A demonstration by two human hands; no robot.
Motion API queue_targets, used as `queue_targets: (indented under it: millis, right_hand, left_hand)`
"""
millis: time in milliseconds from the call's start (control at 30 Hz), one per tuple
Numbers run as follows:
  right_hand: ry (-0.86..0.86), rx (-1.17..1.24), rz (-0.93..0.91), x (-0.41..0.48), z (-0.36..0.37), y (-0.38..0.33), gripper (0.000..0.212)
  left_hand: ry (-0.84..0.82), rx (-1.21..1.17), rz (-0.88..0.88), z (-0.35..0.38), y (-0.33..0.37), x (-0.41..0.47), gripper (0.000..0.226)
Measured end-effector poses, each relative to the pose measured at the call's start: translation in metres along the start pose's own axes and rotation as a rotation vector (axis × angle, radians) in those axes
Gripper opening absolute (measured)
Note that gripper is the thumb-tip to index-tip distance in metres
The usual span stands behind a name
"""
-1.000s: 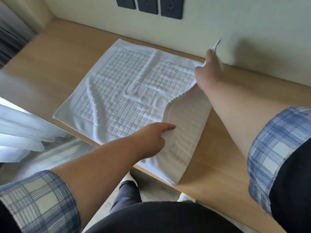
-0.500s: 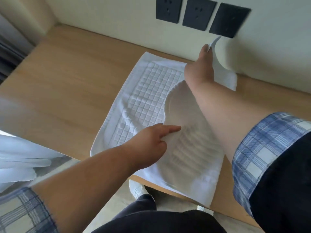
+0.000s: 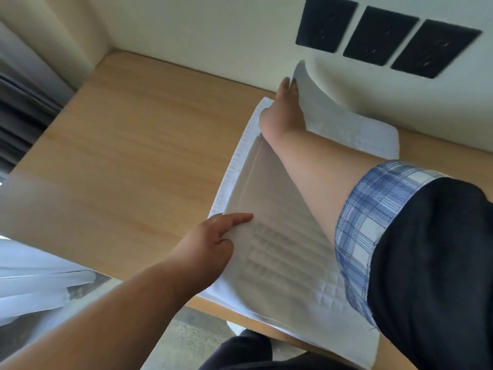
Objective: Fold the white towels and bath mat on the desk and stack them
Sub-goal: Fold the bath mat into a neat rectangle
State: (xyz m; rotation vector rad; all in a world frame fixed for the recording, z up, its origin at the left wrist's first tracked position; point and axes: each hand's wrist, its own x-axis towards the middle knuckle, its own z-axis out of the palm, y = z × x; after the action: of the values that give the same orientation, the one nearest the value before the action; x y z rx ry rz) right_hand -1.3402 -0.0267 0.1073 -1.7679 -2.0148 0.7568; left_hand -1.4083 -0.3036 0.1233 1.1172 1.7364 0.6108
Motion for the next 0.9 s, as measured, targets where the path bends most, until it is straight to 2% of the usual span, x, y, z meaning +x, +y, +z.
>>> queue_targets:
  millis: [100,267,400,433,500,567,633,700,767,800,900]
  right_hand:
    - [-0.053,-0.031,0.009,0.007,0.022,-0.007,0.073]
    - [-0.206,-0.127,-0.030,0.010,0.050,-0.005,0.075]
    - [-0.349,-0.170,-0.146,0.006,0.058,0.000,0.080]
    - [-0.372,-0.137,-0.159,0.005,0.057,0.000,0.080]
    - [-0.364,0.078,-0.114,0.003,0.053,0.005,0.075]
    - [-0.262,0.294,-0.060,0.001,0.044,0.015,0.063]
    - [-0.144,0.316,-0.083,-0.002,0.030,0.032,0.047]
    - [-0.177,0.133,-0.231,-0.001,0.017,0.061,0.035]
    - [-0.331,-0.243,-0.472,-0.001,0.007,0.096,0.035]
    - [-0.389,-0.359,-0.517,-0.003,0.003,0.112,0.040]
    - [-0.412,-0.452,-0.408,-0.007,-0.013,0.150,0.057]
  left_hand:
    - [0.012,0.017,-0.025,-0.006,-0.020,0.011,0.074]
    - [0.030,0.130,-0.132,-0.008,-0.055,0.024,0.044]
    - [0.057,0.270,-0.250,-0.007,-0.066,0.025,0.041]
    - [0.077,0.318,-0.282,-0.005,-0.063,0.023,0.042]
    - [0.141,0.439,-0.329,0.002,-0.055,0.018,0.048]
    - [0.190,0.605,-0.226,0.010,-0.044,0.015,0.060]
    - [0.127,0.707,-0.006,0.026,-0.032,0.016,0.067]
    - [-0.040,0.730,0.124,0.049,-0.021,0.021,0.070]
    - [-0.124,0.800,0.135,0.069,-0.016,0.023,0.066]
    - [-0.129,0.847,0.112,0.076,-0.016,0.024,0.064]
    - [-0.121,0.905,-0.024,0.087,-0.013,0.026,0.070]
